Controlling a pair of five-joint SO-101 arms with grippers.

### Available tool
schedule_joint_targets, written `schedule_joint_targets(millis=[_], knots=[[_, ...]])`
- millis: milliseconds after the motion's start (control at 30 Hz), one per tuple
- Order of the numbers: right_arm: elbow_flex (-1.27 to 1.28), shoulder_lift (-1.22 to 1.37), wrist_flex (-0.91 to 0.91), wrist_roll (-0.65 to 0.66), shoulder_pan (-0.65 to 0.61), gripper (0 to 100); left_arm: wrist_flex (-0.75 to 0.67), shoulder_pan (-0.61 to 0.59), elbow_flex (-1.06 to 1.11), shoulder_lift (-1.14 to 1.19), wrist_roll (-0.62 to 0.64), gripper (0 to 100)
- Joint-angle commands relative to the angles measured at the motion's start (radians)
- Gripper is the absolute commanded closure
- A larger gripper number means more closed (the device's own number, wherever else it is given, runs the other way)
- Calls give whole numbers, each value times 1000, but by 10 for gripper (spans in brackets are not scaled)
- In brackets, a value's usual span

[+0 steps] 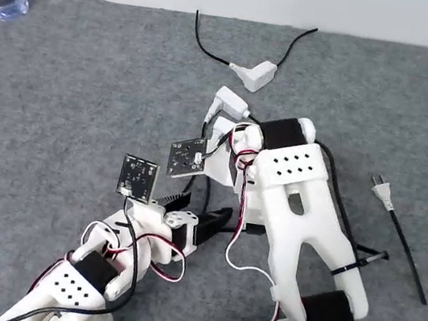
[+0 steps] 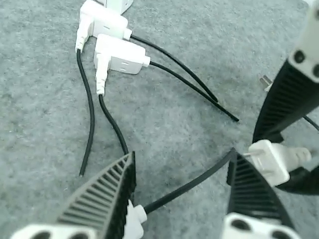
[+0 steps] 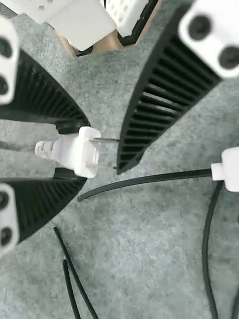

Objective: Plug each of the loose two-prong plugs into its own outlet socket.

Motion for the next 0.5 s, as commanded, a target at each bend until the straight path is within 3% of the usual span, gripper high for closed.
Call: schedule_joint_targets(millis=[0,133,467], knots=[[-61,-13,21,-11,-59,991,-91,14,12,-14,11,713],[-71,-13,13,-2,-54,991,-173,-37,56,-14,12,713],[-66,30,12,109,97,991,-186,-81,44,-17,12,712]])
